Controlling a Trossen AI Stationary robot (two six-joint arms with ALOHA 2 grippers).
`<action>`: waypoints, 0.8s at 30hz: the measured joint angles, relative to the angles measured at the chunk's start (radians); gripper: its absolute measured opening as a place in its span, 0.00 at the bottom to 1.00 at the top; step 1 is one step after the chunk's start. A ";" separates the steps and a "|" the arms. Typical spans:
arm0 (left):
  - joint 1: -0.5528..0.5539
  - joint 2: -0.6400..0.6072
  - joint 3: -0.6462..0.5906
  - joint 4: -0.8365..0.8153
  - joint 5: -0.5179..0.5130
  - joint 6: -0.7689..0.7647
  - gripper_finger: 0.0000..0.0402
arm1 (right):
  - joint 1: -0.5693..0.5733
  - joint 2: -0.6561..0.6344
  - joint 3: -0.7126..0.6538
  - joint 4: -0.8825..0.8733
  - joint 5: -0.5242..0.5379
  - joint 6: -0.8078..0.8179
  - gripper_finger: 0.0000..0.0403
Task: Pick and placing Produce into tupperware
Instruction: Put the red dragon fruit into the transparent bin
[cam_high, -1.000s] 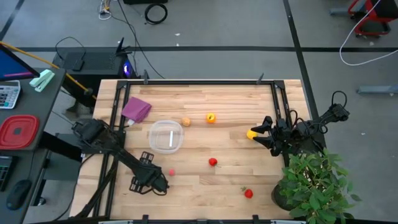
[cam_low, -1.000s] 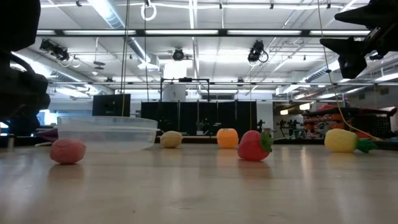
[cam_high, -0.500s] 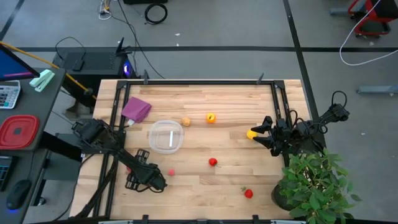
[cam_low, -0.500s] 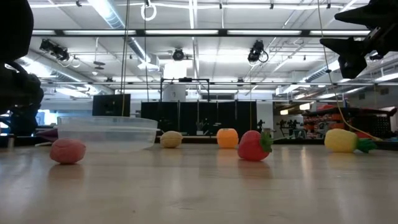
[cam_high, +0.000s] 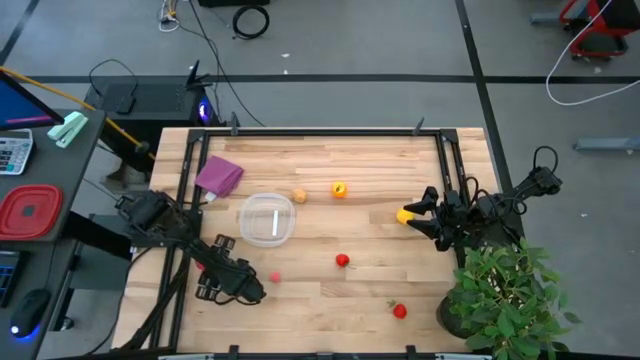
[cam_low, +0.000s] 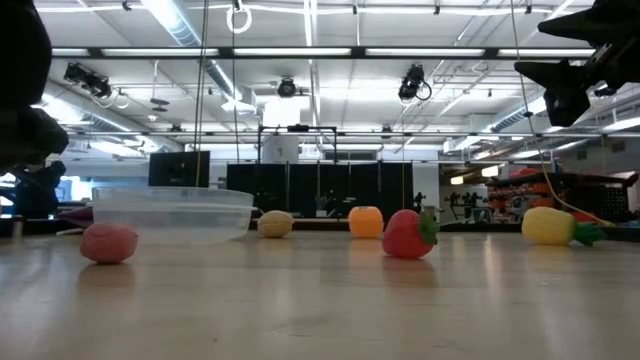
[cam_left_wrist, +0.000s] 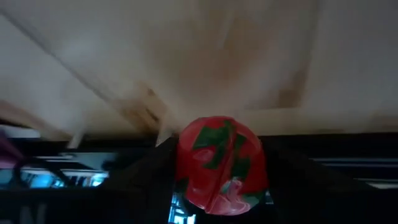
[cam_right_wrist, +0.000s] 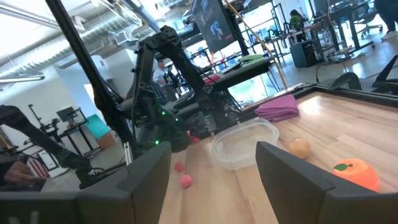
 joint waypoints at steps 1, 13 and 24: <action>0.008 0.000 0.003 -0.007 -0.022 0.010 0.53 | 0.000 0.000 0.000 0.000 0.000 0.000 0.61; 0.204 0.000 0.248 -0.150 -0.586 0.078 0.54 | 0.000 0.000 0.000 0.000 0.000 0.000 0.61; 0.508 -0.001 0.303 -0.016 -0.539 0.185 0.56 | 0.000 0.000 0.000 0.000 0.000 0.000 0.61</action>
